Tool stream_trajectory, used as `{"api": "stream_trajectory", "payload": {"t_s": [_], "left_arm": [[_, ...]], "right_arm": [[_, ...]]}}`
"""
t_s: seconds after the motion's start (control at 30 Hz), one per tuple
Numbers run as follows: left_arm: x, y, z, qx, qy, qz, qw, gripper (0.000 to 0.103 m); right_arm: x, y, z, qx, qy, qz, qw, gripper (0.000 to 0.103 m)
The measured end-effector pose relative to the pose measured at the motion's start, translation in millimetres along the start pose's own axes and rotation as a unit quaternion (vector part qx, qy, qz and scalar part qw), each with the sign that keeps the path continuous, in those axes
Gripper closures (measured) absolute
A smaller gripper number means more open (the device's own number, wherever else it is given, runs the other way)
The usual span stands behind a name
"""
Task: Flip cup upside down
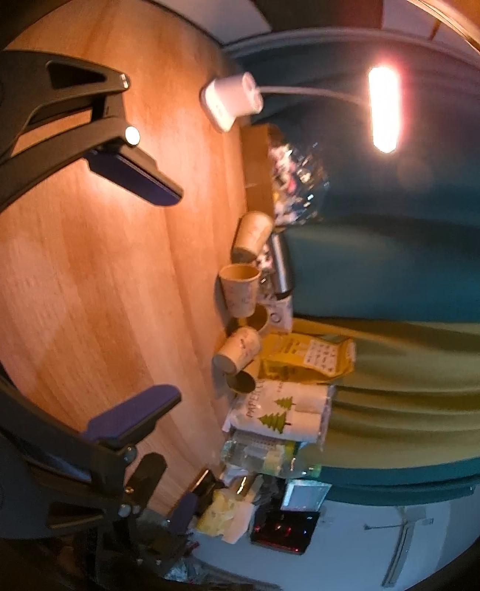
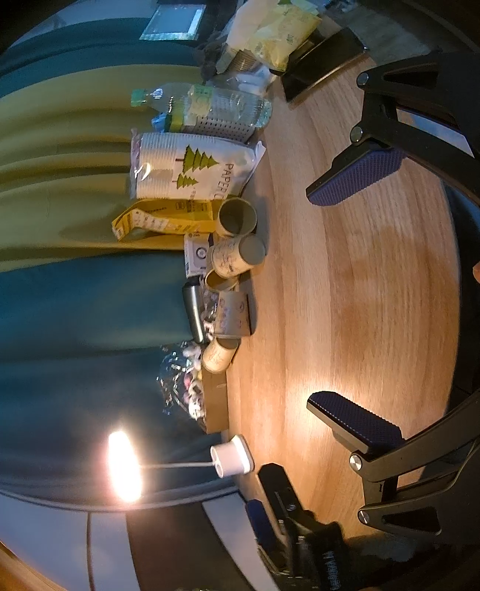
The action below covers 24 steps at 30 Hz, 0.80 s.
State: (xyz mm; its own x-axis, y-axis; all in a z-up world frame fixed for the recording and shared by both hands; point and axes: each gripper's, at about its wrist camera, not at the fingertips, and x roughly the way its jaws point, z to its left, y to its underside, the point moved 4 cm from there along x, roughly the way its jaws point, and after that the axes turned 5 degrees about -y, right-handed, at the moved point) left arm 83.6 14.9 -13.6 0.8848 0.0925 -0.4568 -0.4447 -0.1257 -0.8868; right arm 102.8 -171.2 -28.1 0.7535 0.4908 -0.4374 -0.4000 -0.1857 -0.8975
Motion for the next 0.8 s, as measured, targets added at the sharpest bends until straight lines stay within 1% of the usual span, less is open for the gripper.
{"api": "stream_trajectory", "payload": {"t_s": [0.07, 0.17, 0.33, 0.37, 0.47, 0.57, 0.63, 0.8], "left_arm": [[23.0, -11.9, -1.2, -0.004, 0.011, 0.029, 0.9995, 0.004], [60.1, -29.8, -10.3, 0.007, 0.021, 0.069, 0.9974, 0.004], [115.2, -52.6, -33.6, 0.02, 0.029, 0.108, 0.9935, 0.004], [130.4, -58.3, -41.7, 0.025, 0.029, 0.117, 0.9923, 0.004], [166.4, -68.7, -63.7, 0.031, 0.043, 0.147, 0.9877, 0.004], [199.2, -75.5, -83.2, 0.039, 0.048, 0.17, 0.9835, 0.004], [224.7, -79.0, -97.1, 0.036, 0.052, 0.191, 0.9796, 0.004], [277.1, -78.5, -113.0, 0.029, 0.042, 0.233, 0.9712, 0.004]], "right_arm": [[9.4, -4.0, -11.1, 0.002, 0.008, 0.007, 1.0, 0.001], [28.8, -11.6, -34.5, 0.009, 0.016, 0.023, 1.0, 0.001], [61.3, -21.5, -69.9, 0.025, 0.024, 0.05, 0.998, 0.001], [68.1, -23.5, -77.1, 0.029, 0.024, 0.055, 0.998, 0.001], [84.6, -26.8, -92.1, 0.035, 0.03, 0.066, 0.997, 0.001], [103.9, -28.1, -109.1, 0.044, 0.04, 0.083, 0.995, 0.001], [111.5, -29.0, -117.1, 0.051, 0.04, 0.089, 0.994, 0.001], [121.2, -31.8, -130.7, 0.057, 0.034, 0.085, 0.994, 0.001]]}}
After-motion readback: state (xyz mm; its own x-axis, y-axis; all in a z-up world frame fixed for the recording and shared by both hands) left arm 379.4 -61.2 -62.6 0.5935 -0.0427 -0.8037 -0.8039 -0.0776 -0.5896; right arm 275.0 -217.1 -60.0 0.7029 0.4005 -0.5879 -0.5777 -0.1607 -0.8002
